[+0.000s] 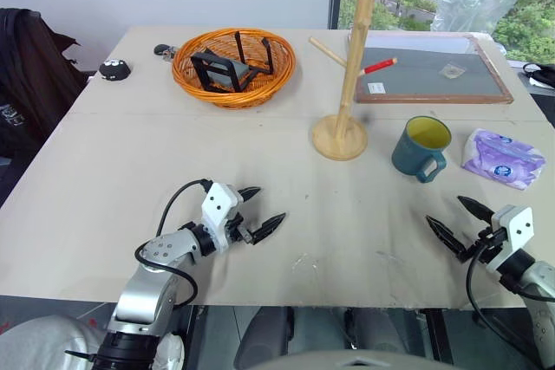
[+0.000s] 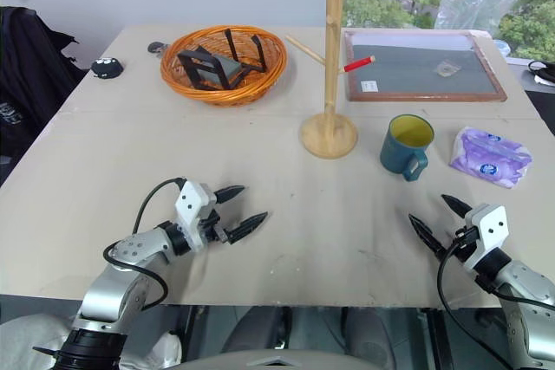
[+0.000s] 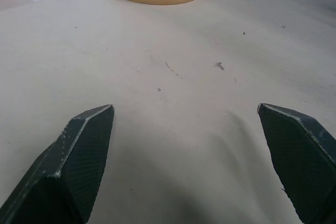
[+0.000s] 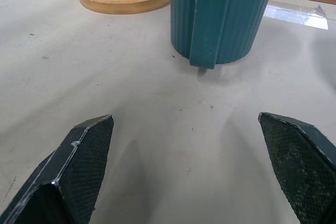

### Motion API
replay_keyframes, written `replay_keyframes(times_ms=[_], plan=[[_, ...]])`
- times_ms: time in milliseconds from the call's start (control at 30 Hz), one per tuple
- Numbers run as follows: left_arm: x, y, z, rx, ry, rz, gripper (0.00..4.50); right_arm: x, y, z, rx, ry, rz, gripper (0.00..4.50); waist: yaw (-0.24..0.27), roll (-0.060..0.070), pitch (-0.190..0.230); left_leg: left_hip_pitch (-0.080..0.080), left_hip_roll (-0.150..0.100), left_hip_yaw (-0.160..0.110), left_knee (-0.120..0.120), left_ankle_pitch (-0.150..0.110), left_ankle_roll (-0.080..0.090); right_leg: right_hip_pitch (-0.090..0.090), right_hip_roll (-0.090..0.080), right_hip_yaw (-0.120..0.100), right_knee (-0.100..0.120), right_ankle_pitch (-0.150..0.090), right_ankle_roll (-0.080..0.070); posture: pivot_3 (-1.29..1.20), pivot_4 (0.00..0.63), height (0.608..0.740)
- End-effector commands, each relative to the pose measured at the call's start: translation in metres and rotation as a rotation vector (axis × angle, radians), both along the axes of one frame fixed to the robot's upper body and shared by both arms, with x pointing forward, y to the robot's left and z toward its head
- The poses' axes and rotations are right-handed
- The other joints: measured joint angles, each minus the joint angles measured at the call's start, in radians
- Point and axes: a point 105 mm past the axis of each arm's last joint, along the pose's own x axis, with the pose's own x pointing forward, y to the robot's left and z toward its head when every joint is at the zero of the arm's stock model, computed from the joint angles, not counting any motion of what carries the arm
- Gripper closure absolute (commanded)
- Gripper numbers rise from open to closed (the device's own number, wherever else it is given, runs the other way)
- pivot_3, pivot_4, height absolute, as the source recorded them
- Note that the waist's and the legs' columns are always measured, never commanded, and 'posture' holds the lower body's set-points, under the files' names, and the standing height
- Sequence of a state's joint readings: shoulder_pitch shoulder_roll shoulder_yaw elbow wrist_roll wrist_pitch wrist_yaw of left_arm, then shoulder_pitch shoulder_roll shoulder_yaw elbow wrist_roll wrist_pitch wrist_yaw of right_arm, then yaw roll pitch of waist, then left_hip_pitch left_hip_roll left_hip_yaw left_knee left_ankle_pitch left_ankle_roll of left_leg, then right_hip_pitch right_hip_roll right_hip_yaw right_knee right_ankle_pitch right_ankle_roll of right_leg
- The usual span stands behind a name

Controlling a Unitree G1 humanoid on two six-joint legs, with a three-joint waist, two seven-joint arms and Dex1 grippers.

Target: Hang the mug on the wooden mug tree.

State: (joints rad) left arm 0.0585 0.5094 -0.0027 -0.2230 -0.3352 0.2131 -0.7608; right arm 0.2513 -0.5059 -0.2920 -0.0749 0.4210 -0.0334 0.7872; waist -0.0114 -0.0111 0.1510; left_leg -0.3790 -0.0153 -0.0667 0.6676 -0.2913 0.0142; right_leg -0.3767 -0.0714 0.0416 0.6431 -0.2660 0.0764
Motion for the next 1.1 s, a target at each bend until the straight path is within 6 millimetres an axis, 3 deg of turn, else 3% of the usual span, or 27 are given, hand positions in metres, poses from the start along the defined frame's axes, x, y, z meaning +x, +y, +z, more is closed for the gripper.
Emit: replay_keyframes(times_ms=[33,767,967,1100], plan=[[-0.001,-0.001,0.010,0.002,-0.040,-0.006,0.00,0.001,-0.005,0.012,-0.013,-0.045,0.001,0.04,0.000,0.000,0.000,0.000,0.000,0.000,0.000,0.000,0.000,0.000,0.000,0.000,0.000,0.000,0.000,0.00,0.150,0.740],[0.003,-0.001,0.018,-0.016,-0.071,-0.023,0.00,0.005,0.002,0.014,-0.009,-0.066,-0.007,0.04,0.000,0.000,0.000,0.000,0.000,0.000,0.000,0.000,0.000,0.000,0.000,0.000,0.000,0.000,0.000,0.00,0.150,0.740],[0.006,-0.015,0.041,-0.001,-0.113,-0.153,0.00,0.016,0.017,0.022,0.000,-0.085,-0.104,0.04,0.000,0.000,0.000,0.000,0.000,0.000,0.000,0.000,0.000,0.000,0.000,0.000,0.000,0.000,0.000,0.00,0.150,0.740],[0.005,-0.035,0.075,0.013,-0.174,-0.340,0.00,0.024,0.030,0.028,0.009,-0.117,-0.236,0.04,0.002,0.000,0.000,-0.001,-0.001,-0.001,0.000,0.001,-0.001,-0.001,0.000,-0.001,0.001,0.000,0.000,0.00,0.150,0.740]])
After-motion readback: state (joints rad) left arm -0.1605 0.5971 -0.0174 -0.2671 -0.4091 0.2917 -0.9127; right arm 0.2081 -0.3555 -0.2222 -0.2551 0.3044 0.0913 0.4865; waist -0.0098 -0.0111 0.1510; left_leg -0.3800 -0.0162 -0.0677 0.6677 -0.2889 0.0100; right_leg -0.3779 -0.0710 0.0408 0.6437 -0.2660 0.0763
